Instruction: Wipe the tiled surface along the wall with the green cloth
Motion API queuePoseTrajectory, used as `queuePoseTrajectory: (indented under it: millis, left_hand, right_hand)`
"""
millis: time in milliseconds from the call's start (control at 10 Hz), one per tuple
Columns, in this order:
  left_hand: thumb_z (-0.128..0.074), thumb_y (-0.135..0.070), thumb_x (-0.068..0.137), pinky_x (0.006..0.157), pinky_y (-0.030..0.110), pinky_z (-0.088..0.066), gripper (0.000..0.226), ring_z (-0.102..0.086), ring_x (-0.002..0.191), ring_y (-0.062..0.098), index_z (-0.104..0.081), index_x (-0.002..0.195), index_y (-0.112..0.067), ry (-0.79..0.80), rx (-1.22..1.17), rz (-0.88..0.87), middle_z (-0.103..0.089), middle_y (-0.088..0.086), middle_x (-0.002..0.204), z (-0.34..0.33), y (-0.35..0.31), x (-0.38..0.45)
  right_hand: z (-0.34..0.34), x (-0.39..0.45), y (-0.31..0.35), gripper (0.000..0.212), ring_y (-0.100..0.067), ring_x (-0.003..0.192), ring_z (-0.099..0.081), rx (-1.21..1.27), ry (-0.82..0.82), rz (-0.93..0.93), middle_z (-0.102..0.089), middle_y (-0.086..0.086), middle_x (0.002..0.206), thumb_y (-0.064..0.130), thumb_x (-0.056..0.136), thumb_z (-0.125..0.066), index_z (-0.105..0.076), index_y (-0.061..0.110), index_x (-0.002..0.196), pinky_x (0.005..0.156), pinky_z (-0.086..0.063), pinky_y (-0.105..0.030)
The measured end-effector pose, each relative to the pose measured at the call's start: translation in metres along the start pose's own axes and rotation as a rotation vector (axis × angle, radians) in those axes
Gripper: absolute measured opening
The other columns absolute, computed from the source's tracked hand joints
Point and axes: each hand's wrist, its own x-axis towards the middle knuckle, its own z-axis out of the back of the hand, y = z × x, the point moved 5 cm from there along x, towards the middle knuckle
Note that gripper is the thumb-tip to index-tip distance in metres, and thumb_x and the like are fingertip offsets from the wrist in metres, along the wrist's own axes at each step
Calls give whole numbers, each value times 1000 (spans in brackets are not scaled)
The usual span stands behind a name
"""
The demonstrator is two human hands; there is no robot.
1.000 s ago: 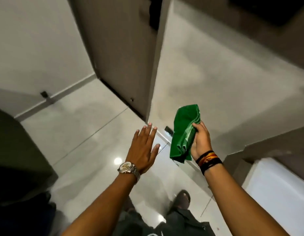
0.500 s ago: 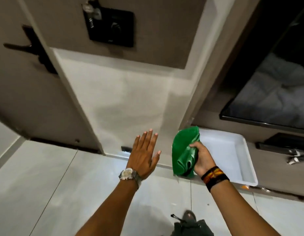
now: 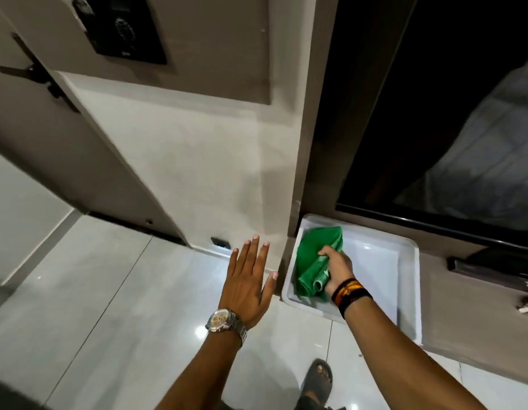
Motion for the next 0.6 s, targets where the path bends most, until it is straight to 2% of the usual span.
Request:
queuePoseTrajectory:
  millis: [100, 200, 300, 400, 500, 600]
  left_hand:
    - [-17, -59, 106, 138, 42, 4, 75, 3, 170, 18, -14, 173, -26, 12, 8, 59, -2, -2, 183, 3, 12, -21]
    - [-12, -62, 104, 139, 43, 5, 78, 2, 170, 20, -12, 173, -26, 36, 77, 86, 2, -3, 182, 15, 33, -35]
    - [-18, -59, 105, 139, 47, -2, 80, -6, 169, 23, -25, 172, -17, -24, 79, 126, -8, 3, 181, 43, 51, -38]
    - [-19, -59, 104, 138, 50, -4, 81, -10, 168, 27, -28, 171, -15, -53, 95, 109, -13, 7, 181, 69, 61, -34]
    - [-17, -60, 103, 138, 50, -2, 82, -12, 169, 30, -27, 172, -15, -92, 139, 69, -13, 9, 181, 103, 73, -29]
    - [-16, -59, 104, 138, 51, 0, 82, -13, 170, 34, -25, 172, -14, -162, 216, 32, -14, 11, 182, 140, 85, -12]
  right_hand:
    - [-8, 9, -1, 30, -35, 114, -60, 77, 59, -40, -63, -17, 124, 13, 82, -52, -60, 5, 110, 114, -42, -57]
    - [-8, 9, 6, 15, -34, 113, -56, -56, 54, 49, -58, -18, 123, 14, 88, -49, -55, 13, 101, 108, -43, -48]
    - [9, 1, 17, 35, -40, 119, -61, -562, -159, 273, -63, -19, 133, 14, 97, -59, -60, 7, 131, 101, -48, -40]
    - [19, -8, 9, 58, -41, 139, -48, -898, -186, 383, -45, -20, 156, 17, 94, -66, -47, 5, 148, 117, -43, -45]
    - [4, -26, -7, 72, -30, 158, -21, -1178, -107, 539, -16, -10, 173, 17, 99, -61, -27, 9, 162, 129, -23, -39]
    - [-17, -48, -34, 58, -27, 159, -20, -1303, 84, 643, -24, -7, 171, 12, 103, -54, -37, 12, 158, 129, -20, -35]
